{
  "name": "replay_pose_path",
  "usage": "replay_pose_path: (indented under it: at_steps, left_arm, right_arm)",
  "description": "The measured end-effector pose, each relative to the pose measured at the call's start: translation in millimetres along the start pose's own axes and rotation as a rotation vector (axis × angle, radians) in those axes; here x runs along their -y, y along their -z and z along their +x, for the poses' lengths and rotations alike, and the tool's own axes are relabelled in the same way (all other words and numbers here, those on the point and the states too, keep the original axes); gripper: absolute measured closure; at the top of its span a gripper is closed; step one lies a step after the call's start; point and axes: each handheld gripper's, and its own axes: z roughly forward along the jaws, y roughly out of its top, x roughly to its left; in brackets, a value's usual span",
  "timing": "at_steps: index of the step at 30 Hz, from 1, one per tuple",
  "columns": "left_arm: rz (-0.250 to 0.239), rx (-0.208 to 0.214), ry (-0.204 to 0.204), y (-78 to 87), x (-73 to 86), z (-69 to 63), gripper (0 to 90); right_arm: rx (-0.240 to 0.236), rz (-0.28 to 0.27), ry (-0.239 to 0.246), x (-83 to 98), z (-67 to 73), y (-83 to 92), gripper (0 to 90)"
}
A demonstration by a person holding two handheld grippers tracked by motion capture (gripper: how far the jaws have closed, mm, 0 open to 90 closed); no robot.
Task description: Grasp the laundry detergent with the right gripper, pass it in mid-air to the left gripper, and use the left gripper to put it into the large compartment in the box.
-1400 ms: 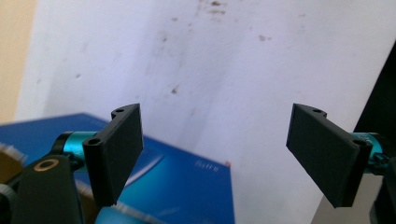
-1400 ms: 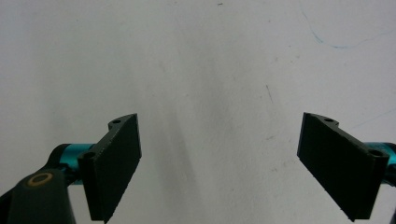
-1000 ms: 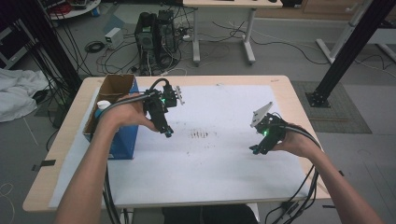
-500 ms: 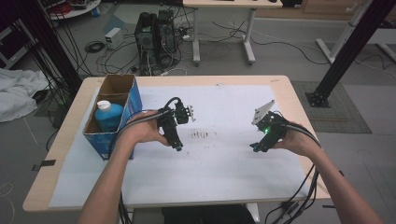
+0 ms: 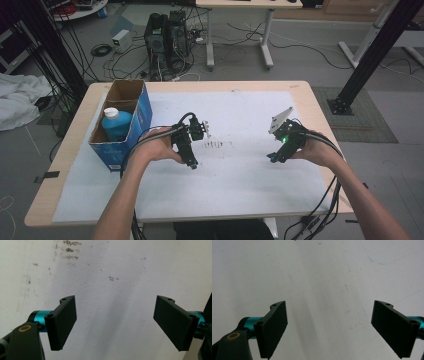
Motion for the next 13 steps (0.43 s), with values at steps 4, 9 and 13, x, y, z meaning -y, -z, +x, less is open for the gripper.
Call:
replay_pose_path:
  at_steps: [4,9,13]
  left_arm:
    - [-0.006,0.001,0.001,1.2,-0.6,-0.5,18.9]
    - [-0.013,0.001,-0.005,2.2,-0.9,-1.5,18.9]
    - [-0.027,-0.013,0.005,2.7,-0.5,-1.6,18.9]
  right_arm:
    - [-0.004,0.002,-0.003,-0.9,0.3,-0.3,12.9]
    - [-0.002,0.003,0.0,-0.8,0.1,-0.3,12.9]
    - [0.003,0.0,0.001,-1.1,-0.7,-0.8,12.9]
